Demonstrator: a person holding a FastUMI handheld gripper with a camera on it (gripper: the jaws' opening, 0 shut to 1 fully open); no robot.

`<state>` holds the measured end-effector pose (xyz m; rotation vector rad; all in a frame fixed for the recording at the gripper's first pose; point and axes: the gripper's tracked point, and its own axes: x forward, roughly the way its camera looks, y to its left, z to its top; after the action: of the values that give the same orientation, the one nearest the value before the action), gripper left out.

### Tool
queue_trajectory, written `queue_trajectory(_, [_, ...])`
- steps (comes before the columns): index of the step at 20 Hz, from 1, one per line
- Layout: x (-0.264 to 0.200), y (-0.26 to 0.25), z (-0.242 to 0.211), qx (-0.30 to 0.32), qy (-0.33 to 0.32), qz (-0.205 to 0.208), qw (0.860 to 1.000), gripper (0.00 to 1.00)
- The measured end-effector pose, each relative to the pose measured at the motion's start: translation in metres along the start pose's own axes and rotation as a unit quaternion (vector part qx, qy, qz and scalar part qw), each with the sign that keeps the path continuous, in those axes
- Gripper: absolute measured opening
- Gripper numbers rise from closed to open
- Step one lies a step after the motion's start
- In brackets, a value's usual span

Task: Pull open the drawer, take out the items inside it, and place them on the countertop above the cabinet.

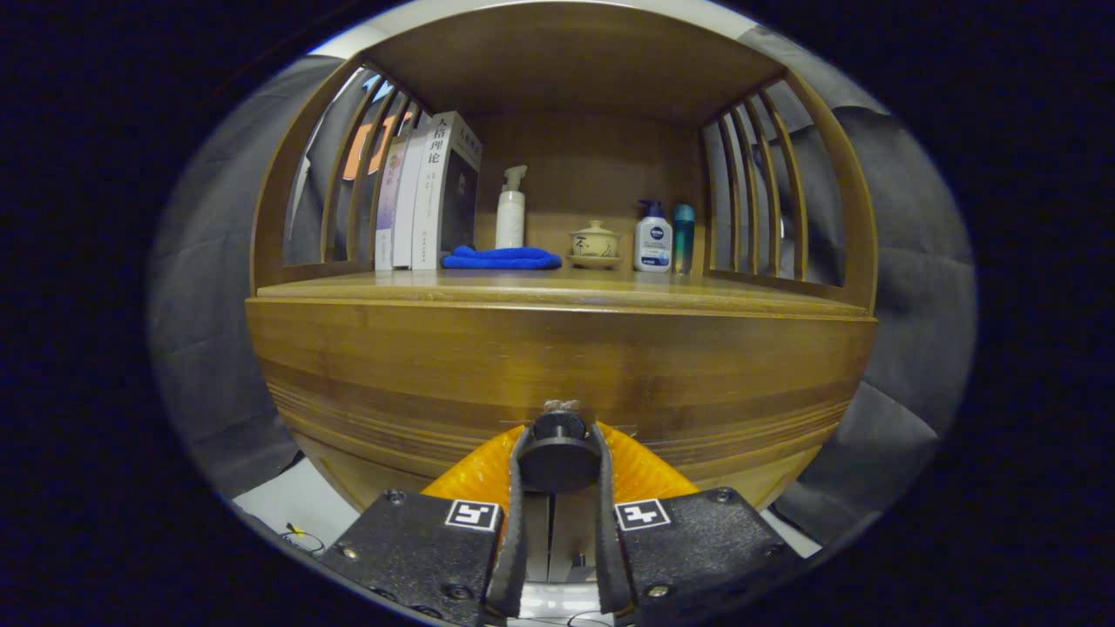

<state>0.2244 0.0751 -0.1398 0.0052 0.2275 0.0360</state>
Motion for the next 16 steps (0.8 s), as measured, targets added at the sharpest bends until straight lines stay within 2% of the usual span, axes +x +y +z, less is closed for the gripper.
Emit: queue_trajectory(16, [-0.09, -0.002, -0.03, -0.001, 0.016, 0.007, 1.0, 0.33])
